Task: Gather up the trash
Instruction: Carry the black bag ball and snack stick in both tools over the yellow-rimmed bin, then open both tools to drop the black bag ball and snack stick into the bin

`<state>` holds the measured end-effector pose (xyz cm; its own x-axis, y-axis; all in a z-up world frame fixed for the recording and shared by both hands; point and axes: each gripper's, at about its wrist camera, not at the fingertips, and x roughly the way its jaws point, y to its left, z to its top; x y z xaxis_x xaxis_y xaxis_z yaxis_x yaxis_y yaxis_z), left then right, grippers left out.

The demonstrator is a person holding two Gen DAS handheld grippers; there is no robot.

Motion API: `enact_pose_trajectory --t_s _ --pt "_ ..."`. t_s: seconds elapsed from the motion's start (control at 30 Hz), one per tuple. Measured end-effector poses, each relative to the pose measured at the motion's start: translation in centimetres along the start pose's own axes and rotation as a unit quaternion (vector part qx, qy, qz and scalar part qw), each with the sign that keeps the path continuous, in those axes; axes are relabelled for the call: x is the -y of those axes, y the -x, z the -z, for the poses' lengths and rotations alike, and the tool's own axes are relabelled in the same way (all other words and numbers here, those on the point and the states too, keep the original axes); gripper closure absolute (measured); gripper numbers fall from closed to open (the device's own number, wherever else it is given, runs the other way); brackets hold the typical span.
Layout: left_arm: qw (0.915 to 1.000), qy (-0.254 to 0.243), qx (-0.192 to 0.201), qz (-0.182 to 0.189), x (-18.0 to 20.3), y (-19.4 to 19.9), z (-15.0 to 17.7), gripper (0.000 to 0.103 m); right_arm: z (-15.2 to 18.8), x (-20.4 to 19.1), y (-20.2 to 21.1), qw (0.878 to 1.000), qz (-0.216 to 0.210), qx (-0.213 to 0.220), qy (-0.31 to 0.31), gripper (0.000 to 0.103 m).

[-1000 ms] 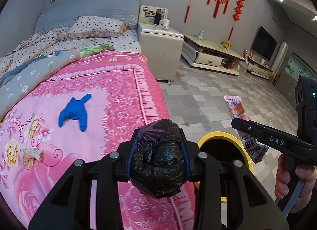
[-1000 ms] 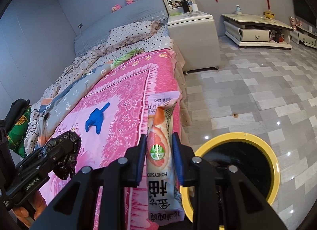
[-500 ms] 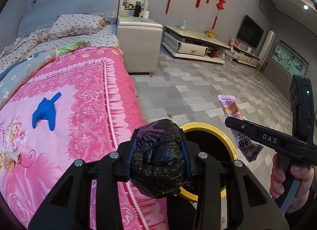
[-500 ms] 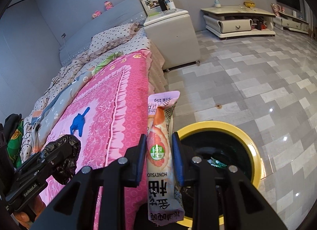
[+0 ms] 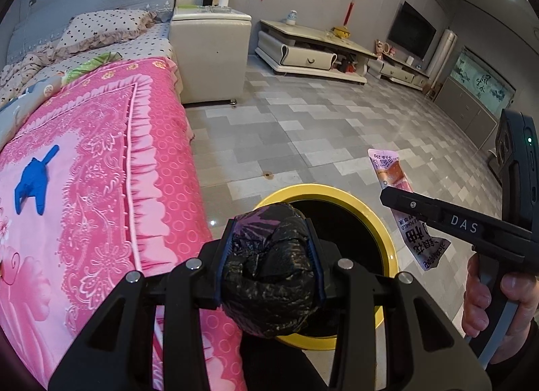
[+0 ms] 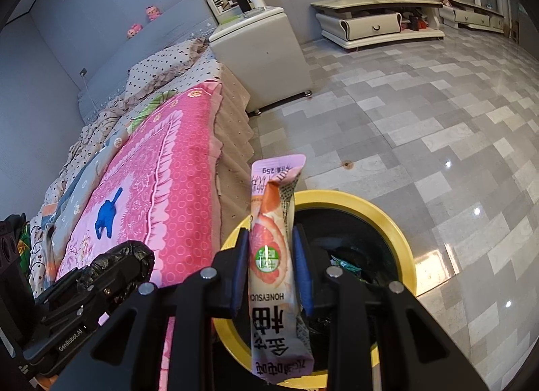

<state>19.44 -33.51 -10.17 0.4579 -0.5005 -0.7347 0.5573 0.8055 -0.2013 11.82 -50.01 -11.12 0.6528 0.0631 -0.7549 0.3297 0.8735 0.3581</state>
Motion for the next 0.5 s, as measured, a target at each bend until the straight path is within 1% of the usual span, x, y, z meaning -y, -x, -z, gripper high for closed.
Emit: enact_pose_trajectory --t_s 0.2,0.27,0.5 --pt "0.9997 -0.007 -0.023 -0.003 1.1 -2.5 0.7 0.067 0.5 1.7 -1.1 1.0 0.005 -0.011 -0.013 0.078" --pt "0.9996 -0.009 -0.027 -0.007 1.3 -3.0 0.9 0.067 0.5 2.2 -1.3 1.0 0.006 -0.013 -0.018 0.078" --pt "0.9991 -0.017 -0.038 -0.001 2.1 -4.1 1.2 0.065 0.9 3.4 -2.3 0.999 0.01 -0.021 -0.033 0.078"
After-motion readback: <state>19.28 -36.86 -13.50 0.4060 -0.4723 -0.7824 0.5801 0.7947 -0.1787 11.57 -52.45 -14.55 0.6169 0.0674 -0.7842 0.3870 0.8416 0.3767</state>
